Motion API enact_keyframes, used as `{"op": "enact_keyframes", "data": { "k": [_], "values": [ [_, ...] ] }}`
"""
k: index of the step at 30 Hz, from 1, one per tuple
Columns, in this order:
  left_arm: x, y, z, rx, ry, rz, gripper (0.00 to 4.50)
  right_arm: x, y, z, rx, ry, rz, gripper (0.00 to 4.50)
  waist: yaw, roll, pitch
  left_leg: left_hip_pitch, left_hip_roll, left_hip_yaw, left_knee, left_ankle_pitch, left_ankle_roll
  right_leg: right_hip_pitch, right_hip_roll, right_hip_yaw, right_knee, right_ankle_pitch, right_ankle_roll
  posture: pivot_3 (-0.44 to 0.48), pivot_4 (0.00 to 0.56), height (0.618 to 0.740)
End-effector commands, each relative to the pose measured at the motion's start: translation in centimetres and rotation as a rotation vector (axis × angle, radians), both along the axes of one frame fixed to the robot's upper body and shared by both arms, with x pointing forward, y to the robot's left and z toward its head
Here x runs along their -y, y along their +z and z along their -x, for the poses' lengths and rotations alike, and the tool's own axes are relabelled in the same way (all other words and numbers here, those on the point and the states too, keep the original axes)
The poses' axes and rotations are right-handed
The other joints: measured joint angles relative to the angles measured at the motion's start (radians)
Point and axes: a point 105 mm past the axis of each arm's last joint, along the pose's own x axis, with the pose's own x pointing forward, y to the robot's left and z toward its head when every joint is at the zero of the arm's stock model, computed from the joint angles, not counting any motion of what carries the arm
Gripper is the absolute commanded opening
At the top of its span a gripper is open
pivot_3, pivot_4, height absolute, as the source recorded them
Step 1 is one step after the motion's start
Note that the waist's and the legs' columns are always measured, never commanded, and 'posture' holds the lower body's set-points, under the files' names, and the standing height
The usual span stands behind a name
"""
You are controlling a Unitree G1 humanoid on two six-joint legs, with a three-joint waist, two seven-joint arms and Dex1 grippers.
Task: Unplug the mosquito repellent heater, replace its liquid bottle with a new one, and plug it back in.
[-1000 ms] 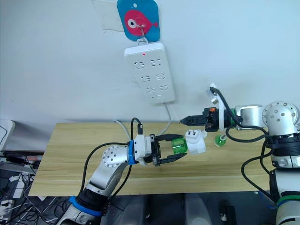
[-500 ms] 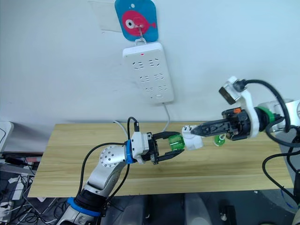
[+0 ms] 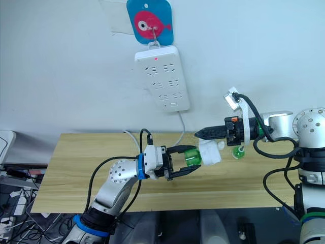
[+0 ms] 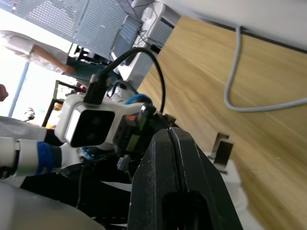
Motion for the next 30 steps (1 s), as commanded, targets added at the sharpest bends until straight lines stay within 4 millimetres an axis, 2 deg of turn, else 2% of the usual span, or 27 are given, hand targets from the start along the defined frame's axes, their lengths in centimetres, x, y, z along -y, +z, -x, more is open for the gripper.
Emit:
{"op": "enact_keyframes", "data": {
  "k": [1, 8, 13, 17, 19, 21, 25, 30],
  "values": [
    [0.5, 1.5, 1.0, 0.052, -0.043, 0.042, 2.26, 0.6, -0.1, 0.1, 0.026, -0.022, 0.035, 0.03, 0.000, 0.000, 0.000, 0.000, 0.000, 0.000, 0.000, 0.000, 0.000, 0.000, 0.000, 0.000, 0.000, 0.000, 0.000, -0.100, 0.291, 0.740],
    [0.6, 2.1, 0.8, 0.062, -0.039, 0.059, 2.26, 1.1, -2.2, 0.4, 0.014, -0.028, 0.120, 0.03, 0.000, 0.000, 0.000, 0.000, 0.000, 0.000, 0.000, 0.000, 0.000, 0.000, 0.000, 0.000, 0.000, 0.000, 0.000, -0.100, 0.296, 0.740],
    [0.6, 2.3, 0.8, 0.063, -0.043, 0.065, 2.26, 1.2, -2.8, 0.5, 0.012, -0.033, 0.129, 0.03, 0.000, 0.000, 0.000, 0.001, 0.000, 0.000, 0.000, 0.000, 0.000, 0.000, 0.000, 0.000, 0.001, 0.000, 0.000, -0.100, 0.296, 0.740],
    [0.3, 1.9, 0.7, 0.061, -0.032, 0.053, 2.26, 1.4, -0.3, -0.4, -0.014, -0.053, -0.015, 0.03, 0.000, 0.000, 0.000, 0.001, 0.000, 0.000, 0.000, 0.000, 0.000, 0.000, 0.000, 0.000, 0.001, 0.000, 0.000, -0.100, 0.296, 0.740],
    [0.0, 1.6, 0.5, 0.090, -0.013, 0.032, 2.26, 2.0, 1.4, -0.3, -0.057, -0.030, -0.088, 0.03, 0.000, 0.000, 0.000, 0.001, 0.000, 0.001, 0.000, 0.000, 0.000, 0.000, 0.000, 0.000, 0.001, 0.000, 0.000, -0.106, 0.297, 0.740],
    [-0.2, 1.4, 0.4, 0.112, -0.006, 0.022, 2.26, 2.4, 2.2, -0.1, -0.081, -0.014, -0.121, 0.03, 0.000, 0.000, 0.000, 0.001, 0.000, 0.001, 0.000, 0.000, 0.000, 0.000, 0.000, 0.000, 0.001, 0.000, 0.000, -0.106, 0.296, 0.740],
    [-1.0, 1.5, 0.0, 0.242, 0.002, -0.010, 2.26, 4.3, 1.9, 1.3, -0.173, -0.019, -0.077, 0.89, 0.010, 0.000, 0.000, -0.001, 0.000, 0.002, 0.000, 0.000, 0.000, 0.000, 0.000, 0.000, -0.001, 0.000, 0.000, -0.107, 0.296, 0.740],
    [-1.4, 2.1, -0.8, 0.315, 0.021, -0.011, 2.26, 5.8, 0.8, 1.4, -0.233, -0.076, -0.027, 2.74, 0.005, 0.000, 0.000, 0.000, 0.000, 0.004, 0.000, 0.000, 0.000, 0.000, 0.000, 0.001, 0.000, 0.000, 0.000, -0.104, 0.294, 0.740]
  ]
}}
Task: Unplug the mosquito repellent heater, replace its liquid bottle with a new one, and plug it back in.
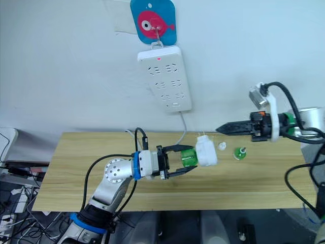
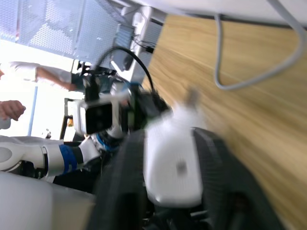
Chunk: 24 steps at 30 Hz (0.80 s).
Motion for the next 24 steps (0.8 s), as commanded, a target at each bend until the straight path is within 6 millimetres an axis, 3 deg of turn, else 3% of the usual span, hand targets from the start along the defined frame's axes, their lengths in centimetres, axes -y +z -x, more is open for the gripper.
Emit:
{"op": "enact_keyframes", "data": {
  "k": [1, 5, 24],
  "values": [
    [0.1, 1.1, 0.2, 0.084, -0.015, 0.022, 2.26, 0.3, -0.1, 0.7, -0.022, 0.017, -0.004, 3.05, -0.002, 0.000, 0.000, 0.000, 0.000, 0.000, 0.000, 0.000, 0.000, 0.000, 0.000, 0.001, 0.000, 0.000, 0.001, -0.100, 0.290, 0.740],
    [0.4, 1.6, 0.2, 0.090, -0.028, 0.031, 2.26, -0.4, -0.8, 1.0, -0.034, 0.045, -0.023, 4.47, -0.005, 0.000, 0.000, 0.001, 0.000, 0.000, 0.000, 0.000, 0.000, 0.000, 0.000, 0.001, 0.001, 0.001, 0.001, -0.097, 0.289, 0.740],
    [1.3, 2.3, 0.5, 0.081, -0.080, 0.055, 2.26, -3.5, -1.8, 1.7, -0.028, 0.131, -0.078, 4.47, -0.004, 0.000, 0.000, 0.000, 0.000, -0.001, 0.001, 0.000, 0.000, 0.000, 0.000, 0.000, 0.001, 0.001, 0.001, -0.096, 0.290, 0.740]
  ]
}}
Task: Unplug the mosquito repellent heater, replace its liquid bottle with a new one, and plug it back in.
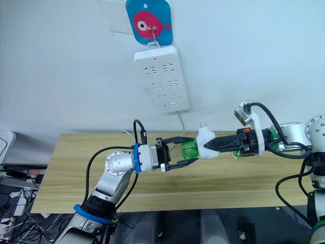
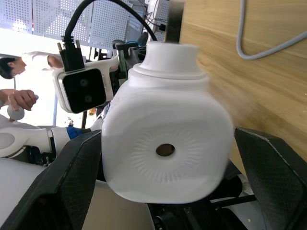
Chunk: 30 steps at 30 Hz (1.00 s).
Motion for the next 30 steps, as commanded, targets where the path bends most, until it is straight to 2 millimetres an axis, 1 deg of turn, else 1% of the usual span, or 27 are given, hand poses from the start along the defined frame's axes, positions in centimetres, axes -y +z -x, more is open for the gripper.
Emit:
{"op": "enact_keyframes", "data": {
  "k": [1, 4, 7, 10, 12, 13, 14, 16, 18, 20, 22, 26, 28, 30],
  "values": [
    [0.5, 1.1, 0.7, 0.031, -0.041, 0.037, 2.26, -0.3, 0.8, 0.6, 0.027, 0.025, -0.034, 4.47, 0.000, 0.000, 0.000, 0.000, 0.000, 0.000, 0.000, 0.000, 0.000, 0.000, 0.000, 0.000, 0.000, 0.000, 0.000, -0.096, 0.290, 0.740],
    [0.5, 1.2, 0.8, 0.027, -0.044, 0.043, 2.26, -0.5, 0.9, 0.6, 0.022, 0.027, -0.051, 3.93, 0.000, 0.000, 0.000, 0.000, 0.000, 0.000, 0.000, 0.000, 0.000, 0.000, 0.000, 0.000, 0.000, 0.000, 0.000, -0.096, 0.290, 0.740],
    [0.6, 1.2, 0.9, 0.022, -0.050, 0.047, 2.26, -0.7, 1.0, 0.6, 0.030, 0.029, -0.056, 2.99, 0.000, 0.000, 0.000, 0.000, 0.000, 0.000, 0.000, 0.000, 0.000, 0.000, 0.000, 0.000, 0.000, 0.000, 0.000, -0.091, 0.292, 0.740],
    [0.5, 1.0, 1.0, 0.013, -0.050, 0.028, 2.26, -0.7, 1.0, 0.6, 0.026, 0.027, -0.061, 3.00, 0.000, 0.000, 0.000, 0.000, 0.000, 0.000, 0.000, 0.000, 0.000, 0.000, 0.000, 0.000, 0.000, 0.000, 0.000, -0.091, 0.292, 0.740],
    [0.5, 0.1, 0.8, -0.013, -0.034, -0.032, 2.97, -0.7, 0.9, 0.4, 0.031, 0.010, -0.052, 3.00, 0.000, 0.000, 0.000, 0.000, 0.000, 0.000, 0.000, 0.000, 0.000, 0.000, 0.000, 0.000, 0.000, 0.000, 0.000, -0.084, 0.293, 0.740],
    [0.4, -0.3, 0.7, -0.044, -0.033, -0.061, 3.14, -0.6, 0.6, 0.0, 0.036, -0.013, -0.044, 3.00, 0.000, 0.000, 0.000, 0.000, 0.000, 0.000, 0.000, 0.000, 0.000, 0.000, 0.000, 0.000, 0.000, 0.000, 0.000, -0.081, 0.295, 0.740],
    [0.3, -0.4, 0.5, -0.060, -0.026, -0.078, 3.50, -0.6, 0.3, -0.2, 0.039, -0.034, -0.036, 3.00, 0.000, 0.000, 0.000, 0.000, 0.000, 0.000, 0.000, 0.000, 0.000, 0.000, 0.000, 0.000, 0.000, 0.000, 0.000, -0.081, 0.295, 0.740],
    [0.0, -0.5, -0.3, -0.084, 0.040, -0.135, 4.17, -0.4, -0.4, -0.7, 0.045, -0.075, -0.002, 3.00, -0.001, 0.000, 0.000, 0.000, 0.000, 0.000, 0.000, 0.000, 0.000, 0.000, 0.000, 0.000, 0.000, 0.000, 0.000, -0.081, 0.295, 0.740],
    [-0.2, -0.5, -1.1, -0.108, 0.106, -0.180, 4.50, -0.3, -0.6, -1.0, 0.057, -0.110, 0.011, 3.00, -0.001, 0.000, 0.000, 0.000, 0.000, 0.000, 0.000, 0.000, 0.000, 0.000, 0.000, 0.000, 0.001, 0.000, 0.000, -0.073, 0.300, 0.740],
    [-0.3, -0.2, -1.9, -0.139, 0.198, -0.237, 4.50, -0.5, -0.8, -1.1, 0.093, -0.137, 0.036, 3.00, -0.001, 0.000, 0.000, 0.000, 0.000, -0.001, 0.000, 0.000, 0.000, 0.000, 0.000, 0.000, 0.001, 0.000, 0.000, -0.065, 0.302, 0.740],
    [-0.1, 0.0, -2.2, -0.094, 0.251, -0.309, 4.50, -0.7, -1.3, -1.1, 0.124, -0.164, 0.079, 3.00, -0.001, 0.000, 0.000, 0.000, 0.000, -0.002, 0.000, 0.000, 0.000, 0.000, 0.000, 0.000, 0.001, 0.000, 0.000, -0.064, 0.303, 0.740],
    [0.0, -0.9, -2.8, -0.068, 0.330, -0.467, 4.50, -1.0, -2.8, -1.8, 0.182, -0.260, 0.200, 3.00, -0.001, 0.000, 0.000, -0.001, 0.000, -0.002, 0.000, 0.000, 0.000, 0.000, 0.001, -0.001, 0.000, 0.000, 0.000, -0.065, 0.302, 0.740],
    [0.1, -0.9, -3.1, -0.067, 0.363, -0.480, 4.50, -1.4, -3.0, -1.8, 0.193, -0.282, 0.213, 3.00, -0.001, 0.000, 0.000, 0.000, 0.000, -0.002, 0.000, 0.000, 0.000, 0.000, 0.001, 0.000, 0.000, 0.000, 0.000, -0.072, 0.299, 0.740],
    [0.4, -1.2, -2.9, -0.084, 0.365, -0.498, 4.50, -1.7, -2.9, -2.0, 0.204, -0.312, 0.223, 3.00, -0.001, 0.000, 0.000, 0.000, 0.000, -0.002, 0.000, 0.000, 0.000, 0.000, 0.000, 0.000, 0.000, 0.000, 0.000, -0.072, 0.299, 0.740]
  ]
}}
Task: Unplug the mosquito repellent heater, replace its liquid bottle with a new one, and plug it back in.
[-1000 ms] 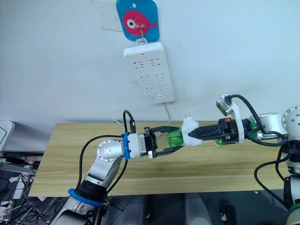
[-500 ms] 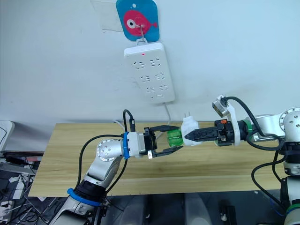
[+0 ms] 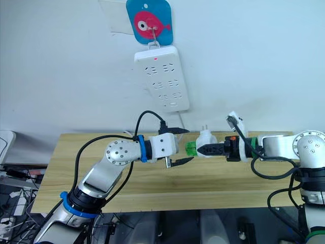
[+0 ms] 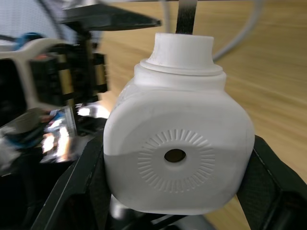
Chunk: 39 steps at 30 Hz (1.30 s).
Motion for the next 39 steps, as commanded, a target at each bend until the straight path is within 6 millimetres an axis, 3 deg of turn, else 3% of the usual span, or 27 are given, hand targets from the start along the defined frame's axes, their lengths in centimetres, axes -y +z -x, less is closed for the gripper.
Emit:
{"op": "enact_keyframes", "data": {
  "k": [1, 15, 18, 24, 32, 34, 37, 39],
  "values": [
    [1.1, 0.7, 0.6, 0.026, -0.003, -0.007, 4.50, -0.9, 1.3, 0.1, 0.070, -0.022, -0.009, 3.00, 0.000, 0.000, 0.000, 0.000, 0.000, 0.000, 0.000, 0.000, 0.000, 0.000, 0.000, 0.000, 0.000, 0.000, 0.000, -0.072, 0.299, 0.740],
    [2.1, 0.0, 0.2, 0.035, 0.001, -0.036, 4.50, -2.3, 1.4, 1.2, 0.054, -0.051, -0.014, 3.00, -0.001, 0.000, 0.000, 0.000, 0.000, 0.000, 0.000, 0.000, 0.000, 0.000, 0.000, 0.001, 0.000, 0.000, 0.000, -0.090, 0.287, 0.740],
    [2.2, 0.0, 0.3, 0.027, 0.002, -0.032, 3.95, -2.4, 1.4, 1.4, 0.050, -0.046, -0.013, 3.00, -0.001, 0.000, 0.000, 0.000, 0.000, 0.000, 0.000, 0.000, 0.000, 0.000, 0.000, 0.001, 0.000, 0.000, 0.000, -0.090, 0.287, 0.740],
    [2.3, 0.0, 0.3, 0.037, 0.001, -0.044, 2.30, -2.9, 1.4, 1.7, 0.051, -0.031, -0.022, 3.00, -0.001, 0.000, 0.000, 0.000, 0.000, 0.000, 0.000, 0.000, 0.000, 0.000, 0.000, 0.001, 0.000, 0.000, 0.000, -0.089, 0.282, 0.740],
    [2.3, -0.1, 0.4, 0.030, -0.004, -0.024, 2.29, -3.3, 1.7, 1.8, 0.072, -0.009, -0.017, 3.00, -0.001, 0.000, 0.000, 0.000, 0.000, 0.000, 0.000, 0.000, 0.000, 0.000, 0.000, 0.001, 0.000, 0.000, 0.000, -0.097, 0.277, 0.740],
    [2.3, 0.1, 0.4, 0.010, 0.011, 0.035, 2.29, -3.4, 2.2, 1.7, 0.112, -0.012, -0.027, 3.73, -0.001, 0.000, 0.000, 0.000, 0.000, 0.000, 0.000, 0.000, 0.000, 0.000, 0.000, 0.001, 0.000, 0.000, 0.000, -0.101, 0.275, 0.740],
    [2.1, 0.6, 0.4, -0.019, 0.039, 0.148, 2.29, -2.8, 2.9, 1.3, 0.226, -0.064, -0.004, 4.46, -0.001, 0.000, 0.000, 0.000, 0.000, 0.000, 0.000, 0.000, 0.000, 0.000, -0.001, 0.001, -0.001, 0.000, 0.000, -0.108, 0.272, 0.740],
    [2.1, 1.5, -0.3, -0.041, 0.096, 0.314, 2.29, -2.6, 3.3, 1.9, 0.353, -0.103, -0.005, 4.46, 0.003, 0.000, -0.001, -0.001, 0.001, -0.001, 0.000, 0.000, 0.000, 0.000, -0.001, 0.001, -0.001, 0.000, 0.000, -0.127, 0.272, 0.740]
  ]
}}
